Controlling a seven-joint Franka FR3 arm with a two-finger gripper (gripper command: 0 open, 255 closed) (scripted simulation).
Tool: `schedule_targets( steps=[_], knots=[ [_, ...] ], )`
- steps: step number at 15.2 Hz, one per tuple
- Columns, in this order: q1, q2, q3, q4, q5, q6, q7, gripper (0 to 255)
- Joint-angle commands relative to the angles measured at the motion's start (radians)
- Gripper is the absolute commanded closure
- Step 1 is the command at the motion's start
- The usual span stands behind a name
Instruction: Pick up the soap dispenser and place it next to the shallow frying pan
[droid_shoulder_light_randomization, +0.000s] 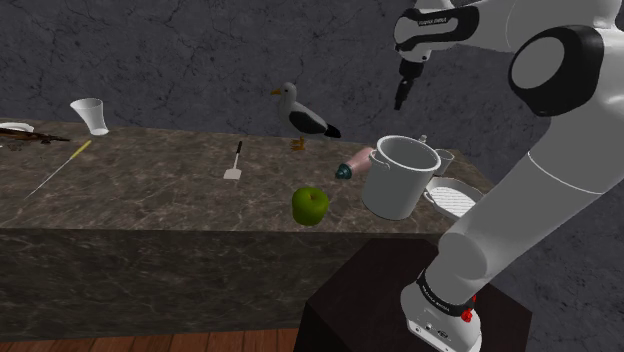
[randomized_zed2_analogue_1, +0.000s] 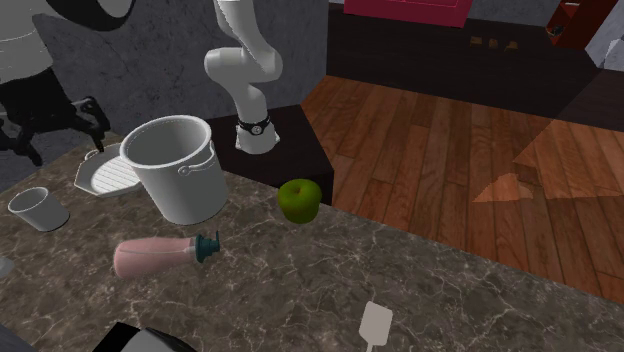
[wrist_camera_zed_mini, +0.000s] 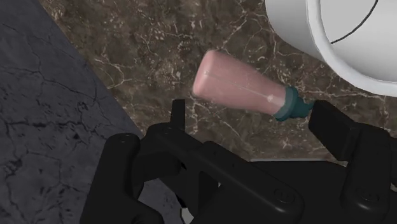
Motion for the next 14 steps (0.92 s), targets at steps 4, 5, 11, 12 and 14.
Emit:
schedule_targets(
  steps=[4, 5, 11, 12, 14],
  knots=[
    [0.04, 0.015, 0.06, -0.134, -0.134, 0.157, 0.219, 0],
    [0.047, 0.027, 0.07, -0.151, -0.16, 0.184, 0.263, 0],
    [0.082, 0.13, 0.105, -0.202, -0.296, 0.302, 0.488, 0],
    [0.08, 0.137, 0.103, -0.207, -0.297, 0.315, 0.488, 0],
    [0.075, 0.151, 0.098, -0.217, -0.299, 0.34, 0.489, 0]
  ],
)
